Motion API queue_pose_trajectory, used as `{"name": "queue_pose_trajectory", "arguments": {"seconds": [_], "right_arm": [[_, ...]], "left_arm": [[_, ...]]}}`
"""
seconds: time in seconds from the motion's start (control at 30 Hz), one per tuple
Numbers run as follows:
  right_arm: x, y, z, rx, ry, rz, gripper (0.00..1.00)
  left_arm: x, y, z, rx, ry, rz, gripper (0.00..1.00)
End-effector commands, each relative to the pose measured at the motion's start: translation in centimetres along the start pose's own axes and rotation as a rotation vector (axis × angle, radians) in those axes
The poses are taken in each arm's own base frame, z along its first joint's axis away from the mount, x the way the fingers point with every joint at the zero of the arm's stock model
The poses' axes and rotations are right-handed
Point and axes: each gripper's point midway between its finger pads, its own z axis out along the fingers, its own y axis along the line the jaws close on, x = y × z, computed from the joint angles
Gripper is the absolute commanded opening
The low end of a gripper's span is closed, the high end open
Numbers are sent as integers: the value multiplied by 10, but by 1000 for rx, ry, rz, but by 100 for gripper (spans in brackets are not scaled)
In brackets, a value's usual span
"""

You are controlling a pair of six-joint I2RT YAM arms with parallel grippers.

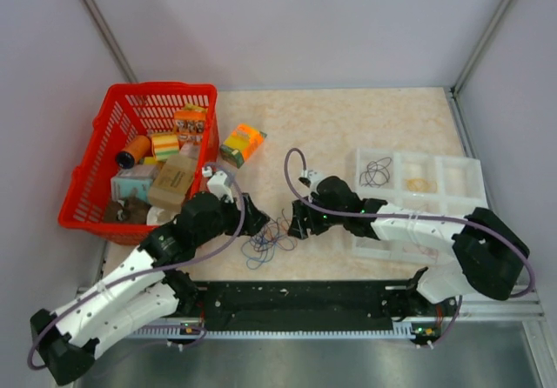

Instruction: Untangle the cables

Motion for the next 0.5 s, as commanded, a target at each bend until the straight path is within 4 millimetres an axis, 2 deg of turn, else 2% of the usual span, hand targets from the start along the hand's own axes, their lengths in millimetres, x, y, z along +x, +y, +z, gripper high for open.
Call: {"name": "queue_pose_trajectory", "arguments": {"seconds": [0.0,0.17,0.33,0.43,0.47], "right_arm": [[-10,7,12,-63,-25,-216,65],[6,8,26,-130,24,-250,64],[9,1,45,-133,15,-253,63],[13,-3,55,-115,56,-237,34],[12,-4,55,-103,55,-232,29]], "left_arm": [[25,-6,20,10,169,6,78],[41,0,39,-4,219,-7,74],[61,12,47,-26,262,-29,71],[78,23,52,-47,304,-35,70],[83,28,54,-61,317,-38,68]]}}
